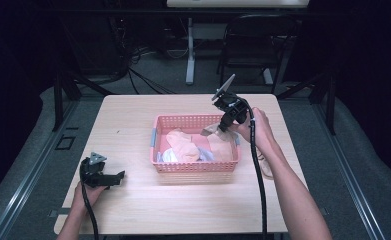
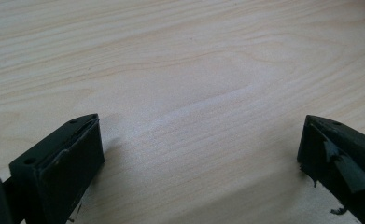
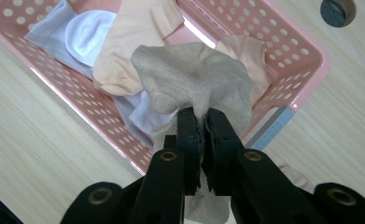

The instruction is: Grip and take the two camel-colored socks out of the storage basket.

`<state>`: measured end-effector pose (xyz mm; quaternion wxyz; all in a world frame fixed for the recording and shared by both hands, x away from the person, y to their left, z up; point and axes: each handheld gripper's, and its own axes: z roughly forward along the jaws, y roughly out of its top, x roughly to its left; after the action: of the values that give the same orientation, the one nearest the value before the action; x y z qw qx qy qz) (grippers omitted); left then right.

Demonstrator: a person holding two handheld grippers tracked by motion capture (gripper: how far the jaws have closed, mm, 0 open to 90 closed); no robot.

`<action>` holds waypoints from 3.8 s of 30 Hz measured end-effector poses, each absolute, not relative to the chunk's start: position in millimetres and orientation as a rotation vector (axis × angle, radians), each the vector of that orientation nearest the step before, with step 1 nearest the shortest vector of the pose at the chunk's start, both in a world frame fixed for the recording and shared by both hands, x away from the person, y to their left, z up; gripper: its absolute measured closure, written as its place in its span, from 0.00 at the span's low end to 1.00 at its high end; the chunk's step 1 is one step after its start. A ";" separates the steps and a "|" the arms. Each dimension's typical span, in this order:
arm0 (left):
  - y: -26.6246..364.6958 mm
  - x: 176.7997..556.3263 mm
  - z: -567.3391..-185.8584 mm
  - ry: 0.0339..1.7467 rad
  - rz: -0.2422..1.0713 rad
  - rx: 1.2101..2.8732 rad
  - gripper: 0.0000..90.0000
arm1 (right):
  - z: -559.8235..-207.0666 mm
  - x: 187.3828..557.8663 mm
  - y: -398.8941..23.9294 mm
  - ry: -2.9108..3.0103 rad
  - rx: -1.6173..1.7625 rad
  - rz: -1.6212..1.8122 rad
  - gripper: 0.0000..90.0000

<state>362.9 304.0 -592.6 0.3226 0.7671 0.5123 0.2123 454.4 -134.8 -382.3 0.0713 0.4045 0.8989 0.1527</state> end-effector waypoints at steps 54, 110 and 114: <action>303.6 362.5 -592.6 1.350 0.561 2.010 0.00 | -348.2 428.7 -277.3 2.535 1.491 0.430 0.95; 303.7 362.7 -592.6 1.348 0.561 2.011 0.00 | -465.2 403.7 -303.9 2.515 1.645 0.464 0.09; 303.7 362.6 -592.7 1.349 0.561 2.010 0.00 | -465.0 388.5 -304.0 2.518 1.604 0.490 0.06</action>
<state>362.6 303.7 -592.7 0.3224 0.7658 0.5138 0.2136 388.5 -304.0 -465.0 0.0581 0.5292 0.8309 0.1616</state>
